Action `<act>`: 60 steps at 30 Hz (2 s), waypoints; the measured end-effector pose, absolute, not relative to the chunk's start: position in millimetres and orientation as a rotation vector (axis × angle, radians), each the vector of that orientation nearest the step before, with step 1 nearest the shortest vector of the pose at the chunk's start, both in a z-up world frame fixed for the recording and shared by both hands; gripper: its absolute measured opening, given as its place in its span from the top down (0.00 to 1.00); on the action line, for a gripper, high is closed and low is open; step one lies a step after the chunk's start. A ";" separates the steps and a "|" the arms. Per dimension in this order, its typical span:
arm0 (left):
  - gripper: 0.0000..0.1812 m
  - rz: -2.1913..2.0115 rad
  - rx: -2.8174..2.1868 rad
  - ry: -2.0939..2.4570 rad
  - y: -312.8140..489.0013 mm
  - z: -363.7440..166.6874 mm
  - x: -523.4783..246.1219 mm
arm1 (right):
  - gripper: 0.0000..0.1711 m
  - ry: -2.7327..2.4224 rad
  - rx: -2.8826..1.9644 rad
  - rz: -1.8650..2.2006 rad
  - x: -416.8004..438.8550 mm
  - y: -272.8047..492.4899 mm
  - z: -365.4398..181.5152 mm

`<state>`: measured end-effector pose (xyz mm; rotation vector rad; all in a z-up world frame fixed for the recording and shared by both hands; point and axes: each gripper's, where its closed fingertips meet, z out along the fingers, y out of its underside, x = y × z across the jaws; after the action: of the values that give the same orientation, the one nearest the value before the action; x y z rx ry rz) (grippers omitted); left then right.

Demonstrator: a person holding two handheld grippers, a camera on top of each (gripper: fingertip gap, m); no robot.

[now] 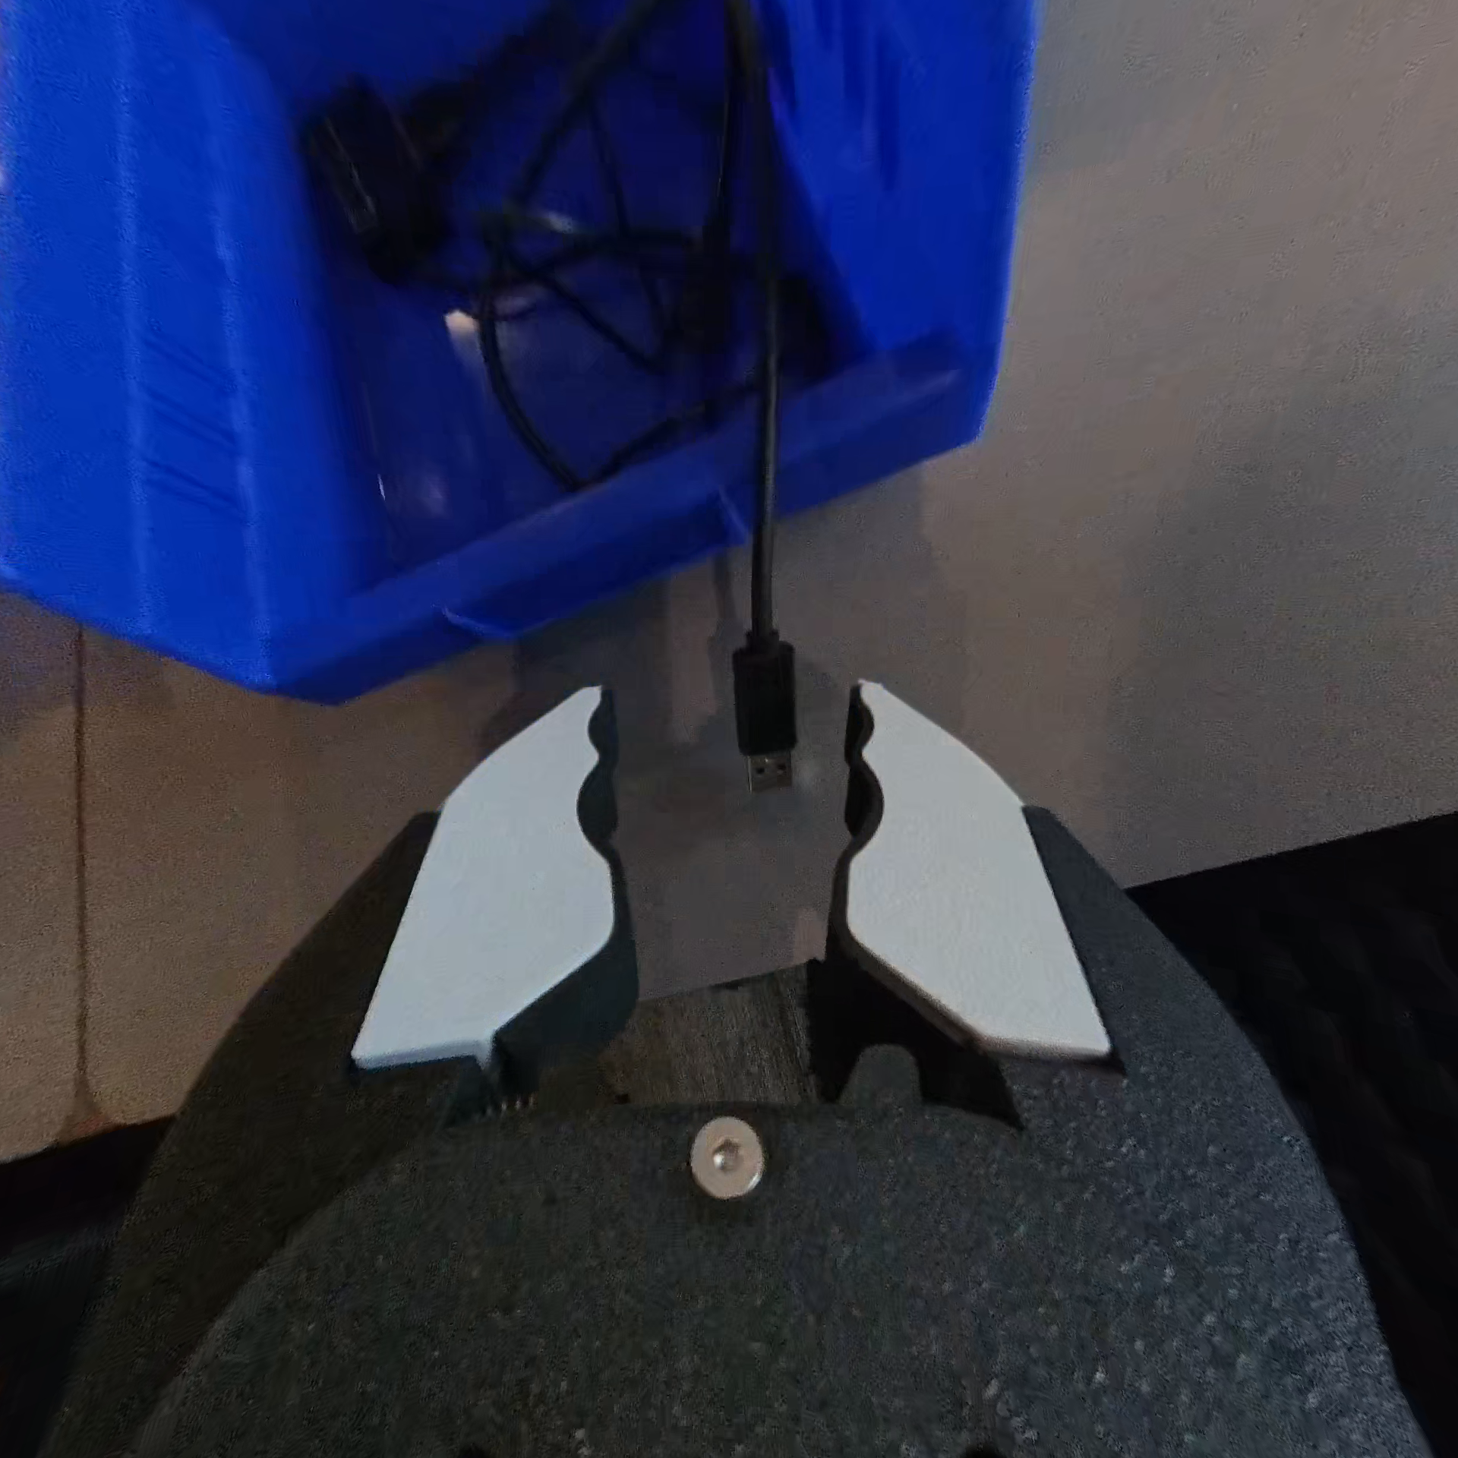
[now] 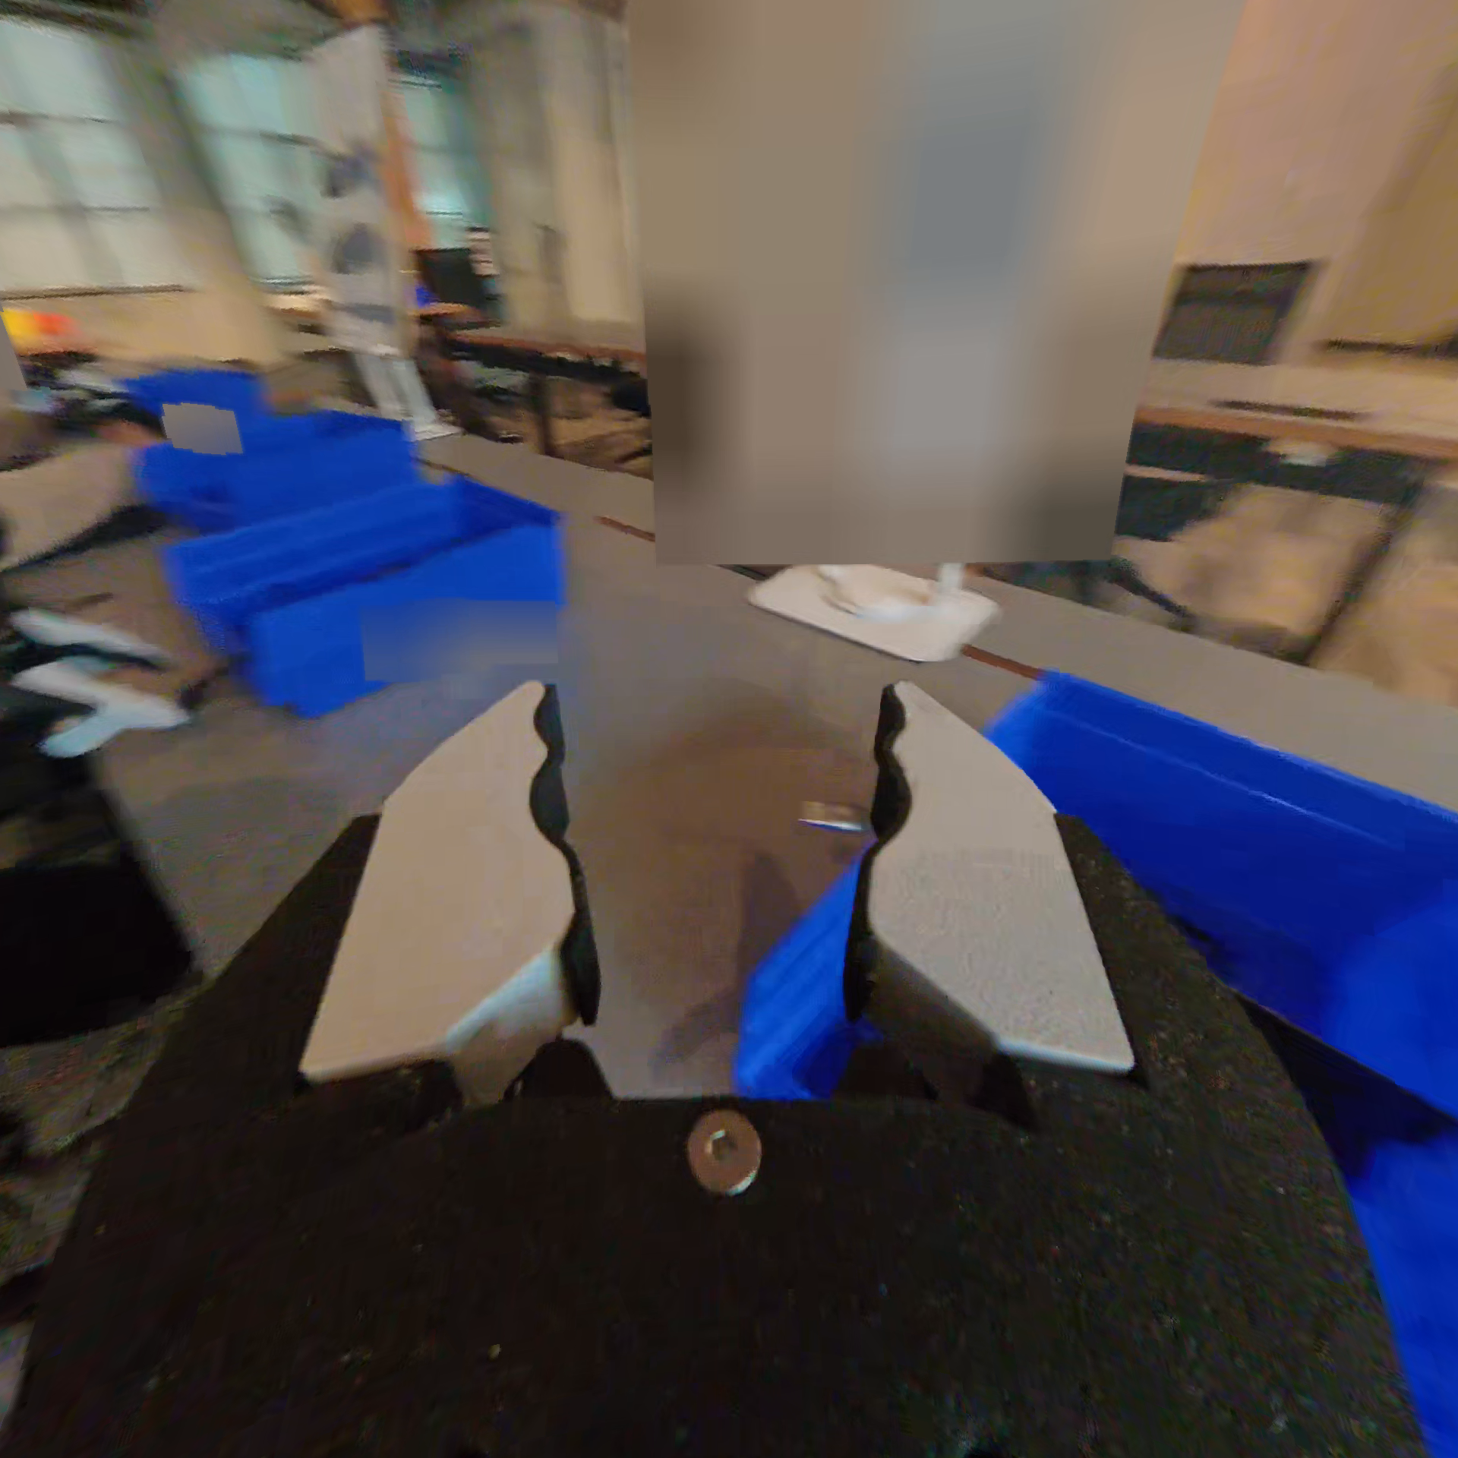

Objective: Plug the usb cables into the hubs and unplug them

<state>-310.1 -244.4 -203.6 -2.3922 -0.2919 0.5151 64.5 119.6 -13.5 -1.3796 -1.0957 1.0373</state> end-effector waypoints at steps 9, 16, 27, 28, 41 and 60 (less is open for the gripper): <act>0.91 0.639 -2.111 -0.346 -226.9 -142.6 -330.3 | 0.66 -0.863 -1.340 0.970 129.6 157.4 15.8; 0.91 0.506 -2.400 -0.243 -160.4 -163.2 -378.7 | 0.66 -0.949 -1.411 0.858 122.5 158.4 -2.2; 0.67 0.446 -2.574 -0.340 -145.5 -201.3 -412.1 | 0.66 -0.999 -1.433 0.806 123.5 155.6 -10.0; 0.65 0.444 -2.534 -0.368 -149.2 -191.2 -413.9 | 0.66 -0.999 -1.435 0.808 123.1 155.8 -10.5; 0.60 0.154 -1.523 -0.286 -147.0 -17.1 -349.9 | 0.49 -0.989 -1.486 0.675 118.8 173.3 -29.9; 0.58 0.540 -0.976 -0.201 -202.1 73.9 -320.2 | 0.89 -0.722 -1.381 0.454 159.6 215.2 -16.3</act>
<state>-320.2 -202.1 73.9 -0.9755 -0.2007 0.5398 159.6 215.2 -16.3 -1.3807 -0.7216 0.4539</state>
